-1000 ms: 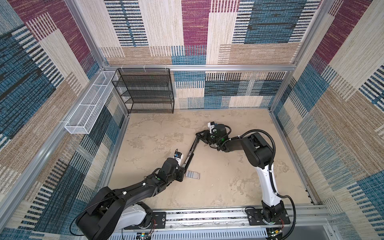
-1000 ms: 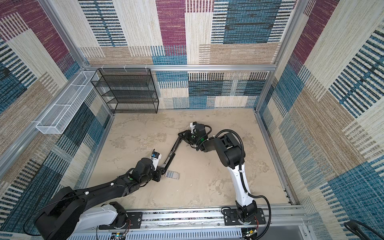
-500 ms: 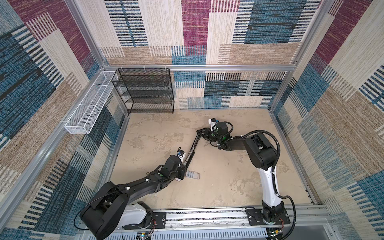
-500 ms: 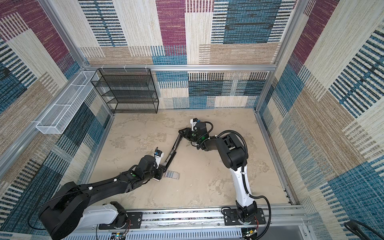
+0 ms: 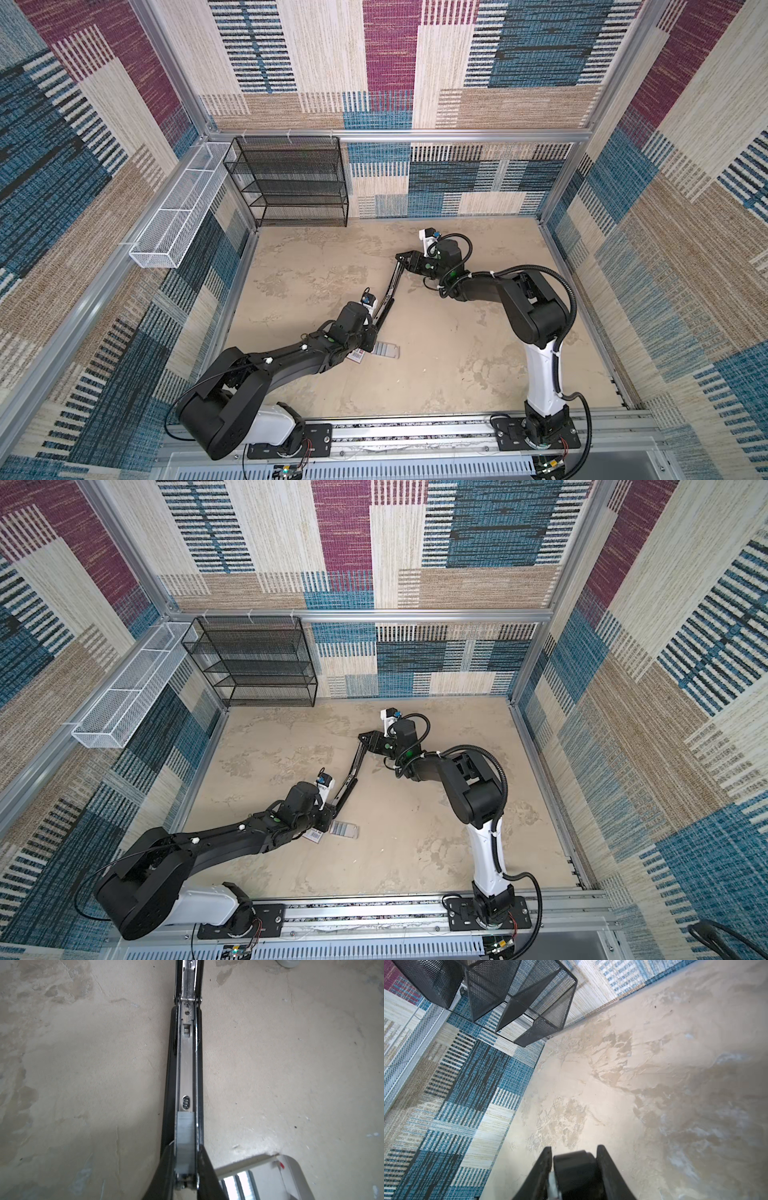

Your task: Load the staples into the stapler

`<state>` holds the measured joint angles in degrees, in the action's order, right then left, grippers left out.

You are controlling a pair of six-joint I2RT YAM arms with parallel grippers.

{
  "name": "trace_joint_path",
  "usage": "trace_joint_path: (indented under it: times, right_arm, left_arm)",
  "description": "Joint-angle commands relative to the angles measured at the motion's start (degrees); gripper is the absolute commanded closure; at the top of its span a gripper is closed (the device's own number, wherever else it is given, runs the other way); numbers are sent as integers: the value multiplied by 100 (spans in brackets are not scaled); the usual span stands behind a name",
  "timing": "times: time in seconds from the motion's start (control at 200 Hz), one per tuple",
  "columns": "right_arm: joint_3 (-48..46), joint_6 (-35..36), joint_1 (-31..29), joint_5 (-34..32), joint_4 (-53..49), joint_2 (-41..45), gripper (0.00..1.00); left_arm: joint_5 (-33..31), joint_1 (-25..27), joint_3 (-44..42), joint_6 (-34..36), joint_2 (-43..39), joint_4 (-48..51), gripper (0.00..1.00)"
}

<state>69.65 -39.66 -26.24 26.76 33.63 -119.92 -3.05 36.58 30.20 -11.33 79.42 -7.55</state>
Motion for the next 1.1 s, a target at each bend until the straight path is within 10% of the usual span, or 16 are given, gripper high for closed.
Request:
trace_joint_path:
  times: [0.0, 1.097]
  right_arm:
    - [-56, 82, -165, 499, -78, 197, 64]
    - [-587, 2250, -1346, -566, -885, 1303, 57]
  left_arm:
    - [45, -19, 108, 123, 54, -583, 88]
    - [522, -344, 210, 66, -238, -854, 87]
